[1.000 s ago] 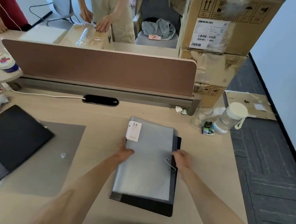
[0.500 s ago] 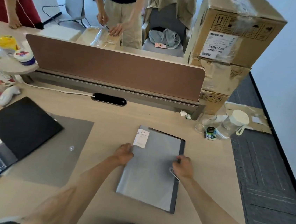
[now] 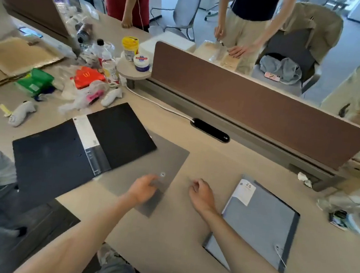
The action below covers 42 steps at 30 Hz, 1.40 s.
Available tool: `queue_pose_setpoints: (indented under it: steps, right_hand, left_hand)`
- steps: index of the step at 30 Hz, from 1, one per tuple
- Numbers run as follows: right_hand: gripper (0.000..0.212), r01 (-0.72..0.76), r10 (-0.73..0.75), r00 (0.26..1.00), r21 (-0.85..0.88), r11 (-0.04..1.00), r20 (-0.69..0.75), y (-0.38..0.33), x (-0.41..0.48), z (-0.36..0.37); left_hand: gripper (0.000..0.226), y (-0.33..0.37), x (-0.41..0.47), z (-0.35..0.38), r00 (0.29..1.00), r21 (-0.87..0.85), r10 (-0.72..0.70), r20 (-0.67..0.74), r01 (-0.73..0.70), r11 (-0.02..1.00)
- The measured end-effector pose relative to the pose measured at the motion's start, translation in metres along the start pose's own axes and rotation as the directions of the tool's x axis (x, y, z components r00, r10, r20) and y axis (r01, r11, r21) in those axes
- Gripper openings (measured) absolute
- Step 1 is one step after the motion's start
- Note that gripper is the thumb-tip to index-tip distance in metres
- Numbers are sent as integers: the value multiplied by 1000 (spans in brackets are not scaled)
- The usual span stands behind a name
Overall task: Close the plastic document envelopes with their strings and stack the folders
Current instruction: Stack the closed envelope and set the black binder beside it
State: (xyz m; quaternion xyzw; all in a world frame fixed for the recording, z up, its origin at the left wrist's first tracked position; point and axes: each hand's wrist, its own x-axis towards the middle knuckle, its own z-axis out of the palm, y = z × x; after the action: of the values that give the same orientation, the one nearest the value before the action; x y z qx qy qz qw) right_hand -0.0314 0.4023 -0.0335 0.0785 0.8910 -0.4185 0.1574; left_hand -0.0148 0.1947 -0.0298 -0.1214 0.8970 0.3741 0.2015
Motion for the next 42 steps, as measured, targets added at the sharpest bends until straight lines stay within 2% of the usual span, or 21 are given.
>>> queue_pose_setpoints:
  steps: [5,9,14,19,24,30,33,37,38,41,42]
  right_hand:
    - [24,-25,26,997,-16,1000,67,-62,28,74]
    - [28,-59,65,989,-47,997,135,-105,56,120]
    - [37,-93,102,991,-104,990,87,-150,113,157]
    - [45,-178,187,982,-259,949,12,-175,165,170]
    - [49,-196,213,977,-332,923,13,-176,187,184]
    - [29,-235,239,971,-153,960,9,-174,190,177]
    - [41,-211,211,977,-120,970,-13,-172,189,172]
    - [60,-172,181,975,-78,982,127,-151,191,168]
    - [58,-171,177,969,-52,984,171,-147,188,166]
    - [28,-145,135,955,16,989,266,-144,167,160]
    - [28,-161,140,948,53,985,286,-145,157,158]
  left_hand:
    - [37,-70,16,-71,993,-64,-93,-76,88,994]
    - [39,-111,38,-121,984,-110,-111,-141,96,989]
    - [44,-153,76,-172,969,-7,-67,-237,67,998]
    - [64,-185,100,-189,980,178,-106,-166,135,975]
    - [71,-205,115,-192,996,314,-63,-68,81,946]
    - [70,-213,130,-196,1000,390,-23,-10,25,920]
    - [71,-214,131,-198,999,400,-39,5,33,916]
    - [73,-208,125,-203,997,452,-57,44,31,891]
    - [74,-206,122,-206,996,458,-66,55,33,888]
    - [75,-201,110,-208,992,455,-107,64,67,888]
    - [75,-199,104,-207,990,454,-127,60,87,887]
